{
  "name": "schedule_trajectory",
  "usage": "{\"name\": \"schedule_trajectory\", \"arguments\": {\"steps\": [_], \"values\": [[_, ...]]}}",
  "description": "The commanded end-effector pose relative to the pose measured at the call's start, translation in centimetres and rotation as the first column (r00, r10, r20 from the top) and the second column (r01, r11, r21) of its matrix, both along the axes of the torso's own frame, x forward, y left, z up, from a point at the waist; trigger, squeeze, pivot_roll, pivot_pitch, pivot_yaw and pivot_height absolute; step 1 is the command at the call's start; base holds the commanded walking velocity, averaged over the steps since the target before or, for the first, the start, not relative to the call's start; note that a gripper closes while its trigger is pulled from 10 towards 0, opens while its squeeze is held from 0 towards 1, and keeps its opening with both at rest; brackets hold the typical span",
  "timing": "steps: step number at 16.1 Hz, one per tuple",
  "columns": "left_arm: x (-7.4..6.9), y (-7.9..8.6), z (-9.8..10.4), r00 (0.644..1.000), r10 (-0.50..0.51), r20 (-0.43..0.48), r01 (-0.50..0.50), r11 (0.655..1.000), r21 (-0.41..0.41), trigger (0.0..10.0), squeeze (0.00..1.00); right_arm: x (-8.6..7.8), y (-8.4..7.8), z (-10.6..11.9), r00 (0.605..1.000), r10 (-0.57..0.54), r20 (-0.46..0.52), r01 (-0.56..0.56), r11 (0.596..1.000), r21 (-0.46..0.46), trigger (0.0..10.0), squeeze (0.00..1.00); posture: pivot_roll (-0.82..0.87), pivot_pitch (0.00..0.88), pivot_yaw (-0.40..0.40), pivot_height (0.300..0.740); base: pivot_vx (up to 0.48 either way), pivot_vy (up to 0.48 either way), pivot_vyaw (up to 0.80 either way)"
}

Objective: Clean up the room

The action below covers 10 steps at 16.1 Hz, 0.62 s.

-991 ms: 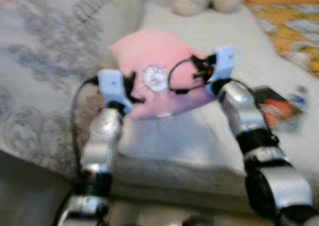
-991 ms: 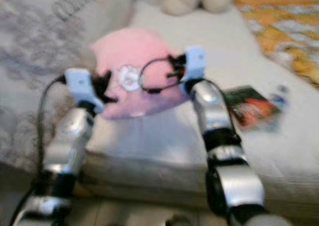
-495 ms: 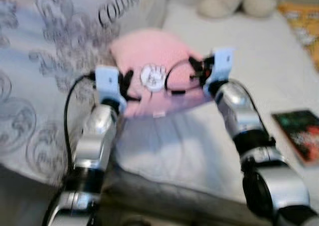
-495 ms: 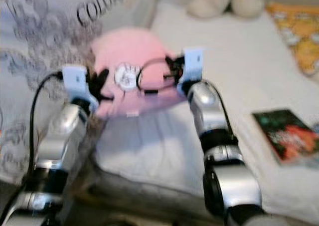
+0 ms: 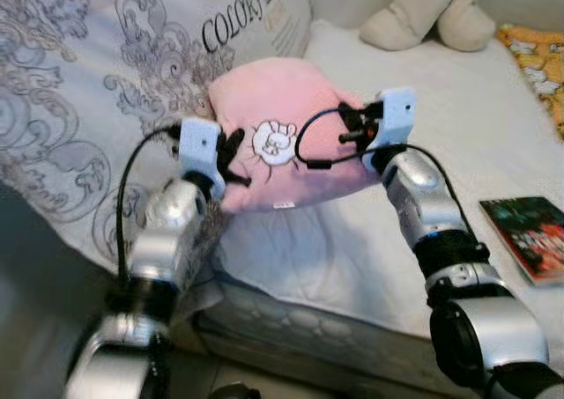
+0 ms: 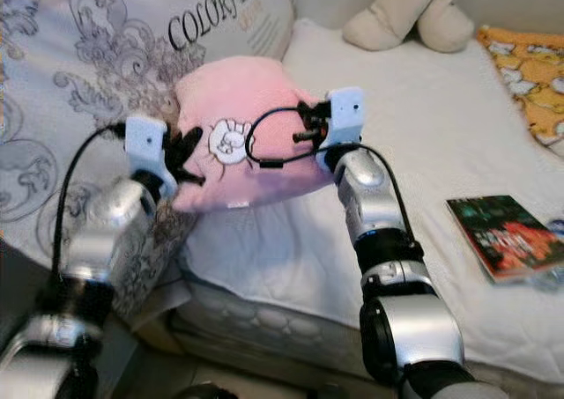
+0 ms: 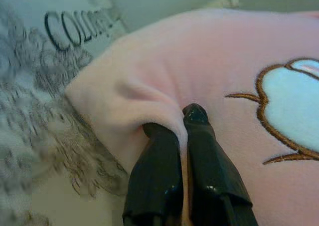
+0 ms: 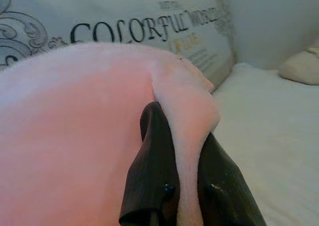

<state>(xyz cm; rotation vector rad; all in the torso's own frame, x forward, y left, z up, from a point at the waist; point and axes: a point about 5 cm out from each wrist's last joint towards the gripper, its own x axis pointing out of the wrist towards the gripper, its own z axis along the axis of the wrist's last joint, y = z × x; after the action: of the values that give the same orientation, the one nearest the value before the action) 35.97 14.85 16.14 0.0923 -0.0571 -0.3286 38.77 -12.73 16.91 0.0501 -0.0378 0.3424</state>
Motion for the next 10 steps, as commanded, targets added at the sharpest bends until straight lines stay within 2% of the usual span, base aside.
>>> {"name": "schedule_trajectory", "arguments": {"steps": [1, 5, 8, 10], "values": [[0.6, 0.5, 1.2, 0.999, -0.003, 0.046, 0.001, 0.999, 0.036, 0.0, 0.00, 0.1, -0.5, 0.1, 0.999, -0.038, 0.013, 0.038, 0.999, 0.006, 0.0, 0.29, -0.06, 0.000, 0.075, 0.740, 0.000, 0.000, 0.00], [2.0, 1.5, 0.7, 0.999, -0.031, 0.008, 0.030, 0.995, 0.099, 0.0, 0.00, 0.1, -1.3, -1.1, 0.987, -0.142, -0.077, 0.152, 0.978, 0.141, 0.0, 0.28, -0.08, 0.000, 0.106, 0.740, 0.000, 0.000, 0.00], [2.9, 2.5, 0.8, 1.000, -0.001, 0.001, 0.001, 0.987, 0.163, 0.0, 0.00, 0.0, -1.2, -2.1, 0.986, -0.133, -0.101, 0.143, 0.985, 0.101, 0.0, 0.29, -0.08, 0.025, 0.117, 0.740, 0.000, 0.000, 0.00], [3.3, 2.0, 1.2, 1.000, -0.026, 0.004, 0.025, 0.985, 0.173, 0.0, 0.00, 0.3, -1.7, -1.6, 0.984, -0.153, -0.086, 0.160, 0.984, 0.080, 0.0, 0.29, -0.10, 0.067, 0.129, 0.740, 0.000, 0.000, 0.00]]}}
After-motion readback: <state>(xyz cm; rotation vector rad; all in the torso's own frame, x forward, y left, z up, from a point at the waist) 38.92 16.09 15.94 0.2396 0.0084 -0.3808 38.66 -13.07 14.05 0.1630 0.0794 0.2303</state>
